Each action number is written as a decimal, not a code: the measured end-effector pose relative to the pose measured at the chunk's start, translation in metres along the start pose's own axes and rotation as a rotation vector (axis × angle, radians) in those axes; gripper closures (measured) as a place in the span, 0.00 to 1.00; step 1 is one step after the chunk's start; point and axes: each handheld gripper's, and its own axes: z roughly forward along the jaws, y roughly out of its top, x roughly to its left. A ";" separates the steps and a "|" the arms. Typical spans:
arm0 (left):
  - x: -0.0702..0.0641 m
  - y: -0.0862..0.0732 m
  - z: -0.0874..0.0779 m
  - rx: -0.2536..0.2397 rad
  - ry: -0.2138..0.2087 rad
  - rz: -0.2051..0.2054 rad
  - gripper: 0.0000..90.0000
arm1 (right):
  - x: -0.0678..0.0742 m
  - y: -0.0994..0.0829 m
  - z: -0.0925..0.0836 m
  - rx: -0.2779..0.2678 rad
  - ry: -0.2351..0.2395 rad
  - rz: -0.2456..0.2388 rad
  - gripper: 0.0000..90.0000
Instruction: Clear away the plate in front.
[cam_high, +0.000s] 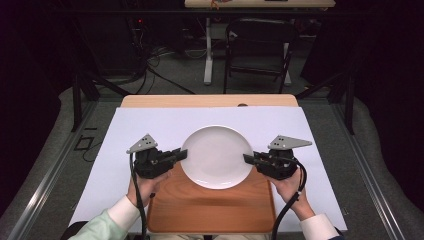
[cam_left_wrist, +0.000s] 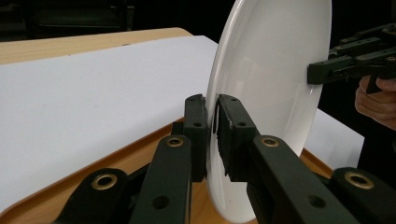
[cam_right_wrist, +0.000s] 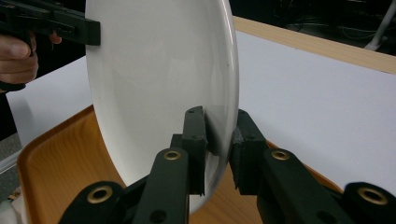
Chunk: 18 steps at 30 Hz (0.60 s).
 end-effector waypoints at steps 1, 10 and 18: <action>0.000 -0.001 -0.001 0.003 0.000 -0.002 0.91 | 0.001 -0.001 0.000 0.003 0.005 0.000 0.87; 0.000 -0.008 -0.011 0.014 -0.017 -0.033 0.91 | 0.011 -0.005 -0.002 -0.004 0.040 0.012 0.88; -0.002 -0.014 -0.016 0.040 -0.045 -0.050 0.92 | 0.017 -0.008 -0.003 0.022 0.051 0.015 0.88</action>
